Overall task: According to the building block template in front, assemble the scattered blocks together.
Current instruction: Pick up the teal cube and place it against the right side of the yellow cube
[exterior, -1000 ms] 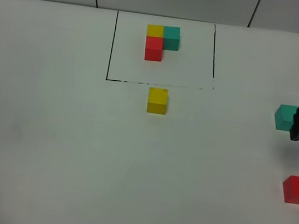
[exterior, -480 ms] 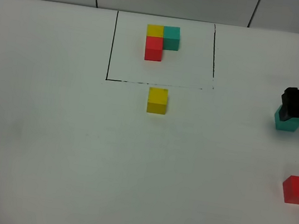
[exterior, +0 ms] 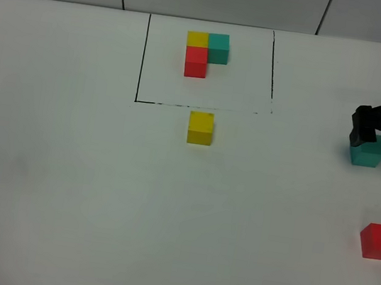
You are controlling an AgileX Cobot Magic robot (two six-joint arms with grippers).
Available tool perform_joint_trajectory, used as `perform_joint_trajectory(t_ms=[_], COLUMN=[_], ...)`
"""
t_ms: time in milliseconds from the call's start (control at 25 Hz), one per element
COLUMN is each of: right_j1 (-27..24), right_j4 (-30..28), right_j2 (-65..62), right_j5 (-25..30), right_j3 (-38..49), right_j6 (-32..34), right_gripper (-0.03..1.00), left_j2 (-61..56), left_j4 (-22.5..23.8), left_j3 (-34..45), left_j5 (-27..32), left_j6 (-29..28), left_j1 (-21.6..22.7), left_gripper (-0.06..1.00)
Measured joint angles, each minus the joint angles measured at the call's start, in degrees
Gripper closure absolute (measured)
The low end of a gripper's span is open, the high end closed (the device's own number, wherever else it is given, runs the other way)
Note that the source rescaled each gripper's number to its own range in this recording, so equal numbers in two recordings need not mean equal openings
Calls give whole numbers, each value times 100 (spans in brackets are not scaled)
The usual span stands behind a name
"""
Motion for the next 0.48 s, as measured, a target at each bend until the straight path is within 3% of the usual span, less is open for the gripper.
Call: perform_joint_trajectory(t_ms=[480], right_j1=[0], right_j4=[6], right_j2=[703], right_j5=[-21], right_j3=[-367], right_j6=[0], right_gripper=[13], left_j2=[0], left_j4=[0], left_j3=[0], left_j5=[0], left_j6=[0], left_j1=[0], left_gripper=[16])
